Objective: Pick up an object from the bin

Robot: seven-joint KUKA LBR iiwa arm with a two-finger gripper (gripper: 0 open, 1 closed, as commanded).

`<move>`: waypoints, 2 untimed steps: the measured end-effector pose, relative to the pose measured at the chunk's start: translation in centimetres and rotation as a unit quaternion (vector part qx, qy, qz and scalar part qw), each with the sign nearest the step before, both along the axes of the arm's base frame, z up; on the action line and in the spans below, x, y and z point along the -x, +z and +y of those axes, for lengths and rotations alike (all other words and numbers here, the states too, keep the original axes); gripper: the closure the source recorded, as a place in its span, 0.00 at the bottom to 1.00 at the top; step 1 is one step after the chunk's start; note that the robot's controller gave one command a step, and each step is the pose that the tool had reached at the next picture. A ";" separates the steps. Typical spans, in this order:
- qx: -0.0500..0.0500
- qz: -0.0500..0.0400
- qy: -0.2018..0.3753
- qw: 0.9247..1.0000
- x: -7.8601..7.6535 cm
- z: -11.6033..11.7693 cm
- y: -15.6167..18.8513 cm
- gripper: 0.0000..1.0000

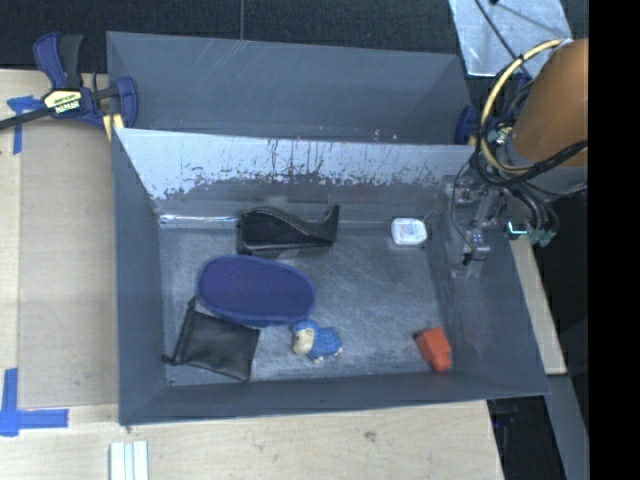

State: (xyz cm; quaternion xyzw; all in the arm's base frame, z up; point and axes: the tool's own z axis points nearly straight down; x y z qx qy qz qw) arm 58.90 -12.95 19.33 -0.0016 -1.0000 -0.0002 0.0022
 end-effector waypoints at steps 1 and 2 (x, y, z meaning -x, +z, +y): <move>0.000 0.000 0.016 1.000 -2.8 -0.9 -10.3 0.00; 0.000 -0.004 0.007 1.000 -3.8 -2.1 -12.4 0.00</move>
Offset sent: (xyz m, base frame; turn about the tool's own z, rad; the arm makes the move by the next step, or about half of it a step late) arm 0.0291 -0.0089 -0.0988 -0.0337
